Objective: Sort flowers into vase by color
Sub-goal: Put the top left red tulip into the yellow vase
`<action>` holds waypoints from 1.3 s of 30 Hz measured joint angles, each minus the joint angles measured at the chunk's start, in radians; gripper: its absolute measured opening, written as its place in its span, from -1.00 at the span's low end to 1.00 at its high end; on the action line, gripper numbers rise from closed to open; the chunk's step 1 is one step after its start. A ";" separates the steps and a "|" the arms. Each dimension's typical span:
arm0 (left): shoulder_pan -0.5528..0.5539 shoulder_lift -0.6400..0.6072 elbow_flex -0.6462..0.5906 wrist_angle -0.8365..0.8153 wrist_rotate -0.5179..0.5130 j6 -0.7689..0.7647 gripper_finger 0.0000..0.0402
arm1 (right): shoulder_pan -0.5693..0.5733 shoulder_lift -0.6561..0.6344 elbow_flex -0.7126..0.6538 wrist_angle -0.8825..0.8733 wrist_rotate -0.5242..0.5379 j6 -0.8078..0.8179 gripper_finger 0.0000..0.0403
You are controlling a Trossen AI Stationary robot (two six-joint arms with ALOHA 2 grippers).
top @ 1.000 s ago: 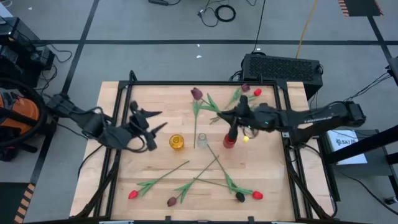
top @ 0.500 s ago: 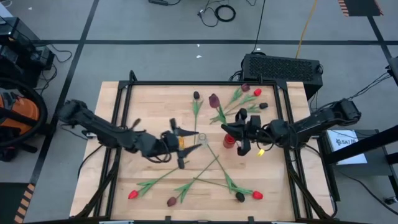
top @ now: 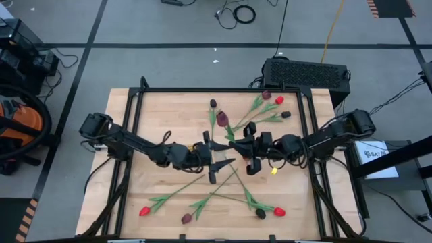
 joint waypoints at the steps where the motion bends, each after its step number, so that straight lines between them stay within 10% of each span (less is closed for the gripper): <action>1: 0.004 0.003 0.000 -0.004 0.002 -0.022 0.05 | 0.000 0.011 0.012 0.001 -0.001 -0.004 -0.97; 22: 0.073 0.005 0.000 -0.002 0.220 -0.143 -0.22 | 0.005 0.039 0.032 -0.030 0.001 -0.042 -0.97; 39: 0.074 0.011 0.000 -0.007 0.194 -0.110 -0.34 | 0.005 0.037 0.032 -0.028 -0.001 -0.041 -0.97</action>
